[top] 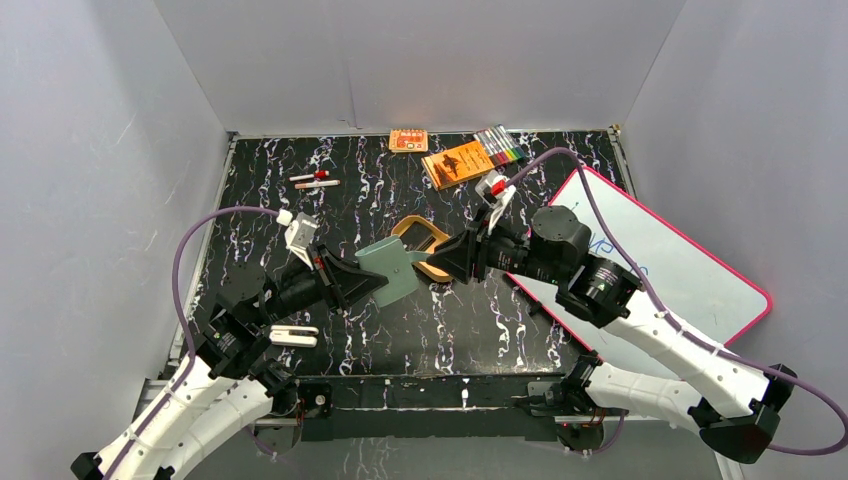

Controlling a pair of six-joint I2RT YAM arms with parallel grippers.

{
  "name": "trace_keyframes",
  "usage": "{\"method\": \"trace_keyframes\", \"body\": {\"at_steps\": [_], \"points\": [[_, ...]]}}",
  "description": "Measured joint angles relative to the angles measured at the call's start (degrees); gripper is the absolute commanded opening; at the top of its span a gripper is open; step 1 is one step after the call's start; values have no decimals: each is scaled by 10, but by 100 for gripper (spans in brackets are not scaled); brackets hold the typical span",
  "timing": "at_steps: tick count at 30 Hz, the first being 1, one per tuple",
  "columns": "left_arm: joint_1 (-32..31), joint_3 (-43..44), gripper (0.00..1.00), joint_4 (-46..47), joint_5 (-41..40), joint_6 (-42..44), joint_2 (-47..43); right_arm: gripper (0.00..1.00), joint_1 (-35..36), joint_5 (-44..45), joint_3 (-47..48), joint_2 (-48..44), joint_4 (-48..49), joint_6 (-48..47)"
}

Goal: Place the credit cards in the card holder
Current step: Close the card holder.

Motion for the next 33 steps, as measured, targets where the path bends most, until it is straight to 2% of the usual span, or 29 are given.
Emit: {"method": "trace_keyframes", "body": {"at_steps": [9, 33], "points": [[0, 0, 0, 0, 0, 0, 0, 34, 0, -8, 0, 3, -5, 1], [0, 0, 0, 2, 0, -2, -8, 0, 0, -21, 0, 3, -18, 10]]}}
